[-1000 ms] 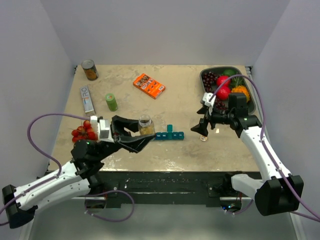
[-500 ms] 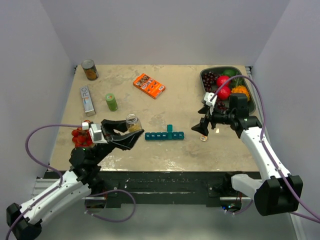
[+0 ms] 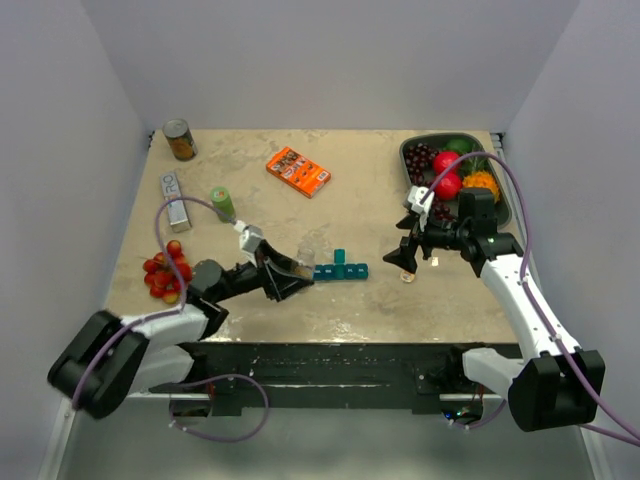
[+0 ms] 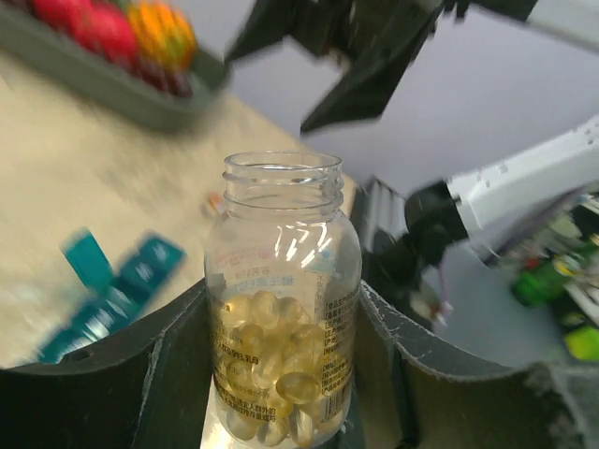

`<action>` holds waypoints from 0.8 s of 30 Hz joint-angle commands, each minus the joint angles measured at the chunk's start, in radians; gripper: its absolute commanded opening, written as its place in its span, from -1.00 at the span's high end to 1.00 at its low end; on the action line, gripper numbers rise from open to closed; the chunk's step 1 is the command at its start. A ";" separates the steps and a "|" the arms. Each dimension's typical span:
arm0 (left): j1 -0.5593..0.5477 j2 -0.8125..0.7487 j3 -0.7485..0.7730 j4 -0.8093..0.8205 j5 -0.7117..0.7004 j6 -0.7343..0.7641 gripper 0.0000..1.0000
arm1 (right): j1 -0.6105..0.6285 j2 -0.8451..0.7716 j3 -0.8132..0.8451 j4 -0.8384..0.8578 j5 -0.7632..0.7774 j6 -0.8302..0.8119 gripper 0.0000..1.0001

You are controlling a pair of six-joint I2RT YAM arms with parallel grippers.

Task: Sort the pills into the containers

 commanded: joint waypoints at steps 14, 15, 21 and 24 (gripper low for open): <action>-0.194 -0.242 0.294 -0.647 -0.151 0.718 1.00 | -0.008 -0.023 -0.003 0.027 0.008 -0.007 -0.98; -0.216 -0.242 0.300 -0.764 -0.177 0.746 1.00 | -0.006 -0.020 -0.002 0.027 0.008 -0.007 -0.98; -0.263 -0.231 0.317 -0.957 -0.258 0.846 1.00 | -0.008 -0.012 0.000 0.016 0.020 -0.017 -0.98; -0.265 -0.241 0.317 -0.988 -0.243 0.866 1.00 | -0.006 -0.015 0.003 0.000 0.030 -0.037 -0.98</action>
